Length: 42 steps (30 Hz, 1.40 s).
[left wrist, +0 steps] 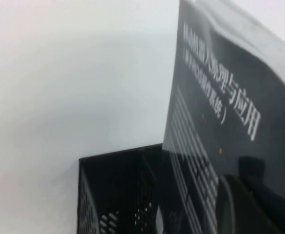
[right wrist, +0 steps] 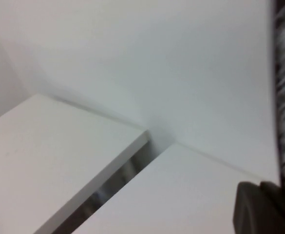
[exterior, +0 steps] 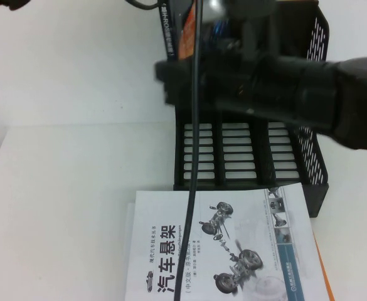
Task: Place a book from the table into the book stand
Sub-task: Place the book on the book shelf
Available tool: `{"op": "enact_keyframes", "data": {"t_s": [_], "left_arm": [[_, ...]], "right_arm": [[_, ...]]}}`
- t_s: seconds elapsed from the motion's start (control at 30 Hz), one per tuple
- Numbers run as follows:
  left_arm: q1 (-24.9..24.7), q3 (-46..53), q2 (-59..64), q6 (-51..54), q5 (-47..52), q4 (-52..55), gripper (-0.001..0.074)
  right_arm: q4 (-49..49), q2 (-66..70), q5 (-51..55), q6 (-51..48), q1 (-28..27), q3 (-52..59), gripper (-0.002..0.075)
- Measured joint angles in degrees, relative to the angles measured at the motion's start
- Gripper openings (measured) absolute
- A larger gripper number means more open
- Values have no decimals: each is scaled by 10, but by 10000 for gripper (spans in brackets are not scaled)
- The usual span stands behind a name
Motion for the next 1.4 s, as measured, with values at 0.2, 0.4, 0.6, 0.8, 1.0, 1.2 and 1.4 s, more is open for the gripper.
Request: {"op": "enact_keyframes", "data": {"t_s": [0.2,0.4,0.6,0.8,1.0,1.2,1.4], "left_arm": [[0,14,-12,-27,-8,26,109],[0,67,-32,-40,-21,41,109],[0,120,-38,-50,-82,48,109],[0,158,-39,-55,-140,48,109],[3,180,-39,-56,-187,48,109],[30,184,-39,-57,-211,29,109],[48,184,-32,-57,-219,27,109]], "right_arm": [[8,-39,-28,-8,0,1,0],[13,-85,-60,-8,-5,37,-1],[15,-184,-122,29,-5,113,-1],[25,-333,-239,31,-5,177,-1],[28,-485,-324,24,-5,237,-1],[36,-630,-425,-3,-5,299,-1],[41,-729,-500,-14,-5,363,-1]]}}
